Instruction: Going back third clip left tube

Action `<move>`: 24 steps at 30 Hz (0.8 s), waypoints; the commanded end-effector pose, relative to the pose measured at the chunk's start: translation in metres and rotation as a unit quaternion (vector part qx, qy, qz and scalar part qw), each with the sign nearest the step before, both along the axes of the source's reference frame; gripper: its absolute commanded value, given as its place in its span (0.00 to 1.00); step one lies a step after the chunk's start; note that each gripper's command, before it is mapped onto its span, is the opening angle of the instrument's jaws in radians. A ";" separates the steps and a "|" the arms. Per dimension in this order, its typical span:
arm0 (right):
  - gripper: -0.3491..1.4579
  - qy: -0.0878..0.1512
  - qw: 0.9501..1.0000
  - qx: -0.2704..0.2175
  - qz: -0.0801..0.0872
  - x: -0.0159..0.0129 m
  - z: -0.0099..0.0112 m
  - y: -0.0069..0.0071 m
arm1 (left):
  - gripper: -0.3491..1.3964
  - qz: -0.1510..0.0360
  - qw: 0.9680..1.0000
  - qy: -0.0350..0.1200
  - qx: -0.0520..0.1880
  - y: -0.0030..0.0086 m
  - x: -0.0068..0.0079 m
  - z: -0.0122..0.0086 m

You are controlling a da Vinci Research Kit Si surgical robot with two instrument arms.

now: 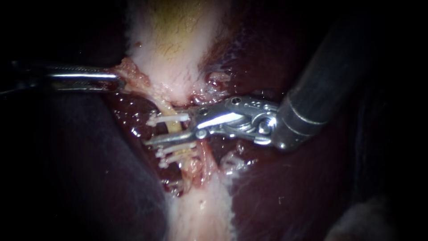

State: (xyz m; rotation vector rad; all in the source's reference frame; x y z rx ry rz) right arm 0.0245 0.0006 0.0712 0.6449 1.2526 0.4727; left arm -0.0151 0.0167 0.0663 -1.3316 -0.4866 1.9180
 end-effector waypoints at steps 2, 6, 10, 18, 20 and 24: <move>0.47 -0.002 1.000 -0.010 0.004 -0.0007 0.0000 0.0000 | 0.00 0.000 1.000 0.000 0.000 0.0000 0.0000 0.0000; 0.47 -0.005 1.000 -0.029 0.010 -0.0023 0.0000 0.0001 | 0.00 0.000 1.000 0.000 0.000 0.0000 0.0000 0.0000; 0.47 -0.007 0.999 -0.048 0.013 -0.0042 -0.0001 0.0001 | 0.00 0.000 1.000 0.000 0.000 0.0000 0.0000 0.0000; 0.47 0.008 0.994 -0.112 -0.009 -0.0105 -0.0018 -0.0016 | 0.00 0.000 1.000 0.000 0.000 0.0000 0.0000 0.0001; 0.47 0.008 0.993 -0.121 -0.009 -0.0120 -0.0023 -0.0020 | 0.00 0.000 1.000 0.000 0.000 0.0000 0.0001 0.0001; 0.47 0.008 0.991 -0.133 -0.008 -0.0147 -0.0038 -0.0025 | 0.00 0.000 1.000 0.000 0.000 0.0000 0.0000 0.0002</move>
